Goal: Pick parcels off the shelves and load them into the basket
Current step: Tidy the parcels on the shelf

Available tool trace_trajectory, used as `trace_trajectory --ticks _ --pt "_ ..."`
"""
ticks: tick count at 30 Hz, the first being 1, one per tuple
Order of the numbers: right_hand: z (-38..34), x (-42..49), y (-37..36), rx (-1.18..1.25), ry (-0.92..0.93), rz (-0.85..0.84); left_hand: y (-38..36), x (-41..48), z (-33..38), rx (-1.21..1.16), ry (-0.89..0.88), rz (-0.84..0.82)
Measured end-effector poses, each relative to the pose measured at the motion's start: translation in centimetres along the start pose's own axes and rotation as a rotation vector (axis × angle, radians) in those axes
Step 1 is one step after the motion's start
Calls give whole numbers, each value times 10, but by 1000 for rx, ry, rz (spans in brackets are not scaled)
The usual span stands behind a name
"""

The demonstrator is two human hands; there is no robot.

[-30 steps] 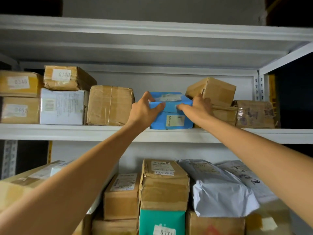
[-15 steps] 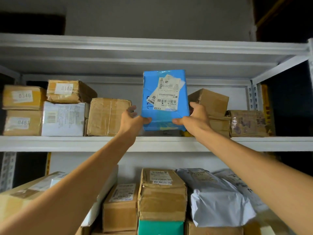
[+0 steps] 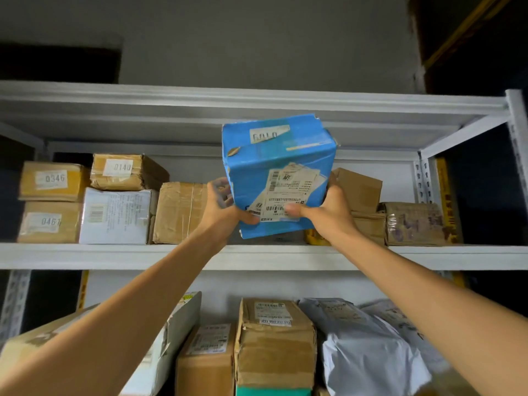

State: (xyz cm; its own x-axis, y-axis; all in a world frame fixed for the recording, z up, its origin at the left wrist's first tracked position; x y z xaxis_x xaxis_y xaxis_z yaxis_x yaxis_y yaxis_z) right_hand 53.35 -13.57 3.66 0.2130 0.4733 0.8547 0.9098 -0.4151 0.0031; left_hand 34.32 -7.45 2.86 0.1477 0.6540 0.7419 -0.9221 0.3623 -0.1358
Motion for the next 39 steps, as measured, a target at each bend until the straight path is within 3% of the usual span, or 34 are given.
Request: trace_trajectory --ticks 3,6,11,16,18,20,22,24,27,29,31,33,36,39 --pt "-5 0 2 115 -11 -16 1 -11 6 43 -45 6" --pt "-1 1 2 248 -63 24 -4 -23 18 235 -180 20" --pt "14 2 -3 587 -326 173 -41 -35 45 578 -418 -12" --pt "5 -8 -2 487 -333 241 -41 -33 46 665 -521 87" --pt "-12 -18 -1 327 -132 219 -29 -28 41 462 -426 115" --pt "-30 -27 -3 213 108 69 -15 -20 35 113 -250 174" --pt "-42 -33 -7 47 233 -74 -1 -13 29 -157 11 254" --pt "-50 -35 -8 -161 300 -107 6 -14 23 -245 182 273" --pt "-58 -34 -12 -351 337 -109 3 -24 18 -287 230 227" --pt "-56 -30 -11 -327 308 -101 0 -29 20 -346 188 169" --pt "-57 -17 -7 -82 205 -48 -2 -30 29 -252 121 137" --pt "-62 6 3 77 15 82 -3 -23 42 55 39 124" --pt "-73 34 17 33 -218 157 -9 -11 64 294 -16 75" --pt "-78 43 17 -27 -220 146 -9 0 78 358 -31 40"
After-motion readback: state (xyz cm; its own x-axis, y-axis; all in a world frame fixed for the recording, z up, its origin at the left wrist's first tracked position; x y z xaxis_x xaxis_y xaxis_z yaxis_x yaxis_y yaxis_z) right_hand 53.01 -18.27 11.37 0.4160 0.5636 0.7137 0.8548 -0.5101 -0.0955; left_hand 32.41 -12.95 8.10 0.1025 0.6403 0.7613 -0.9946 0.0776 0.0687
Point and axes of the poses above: each hand's wrist, its own x-axis towards the middle knuckle, its own y-axis out of the back of the hand, z = x × y, the point moved 3 cm from there along x, towards the middle knuckle, and after that the axes turned 3 degrees about x, right-handed, at the moved point
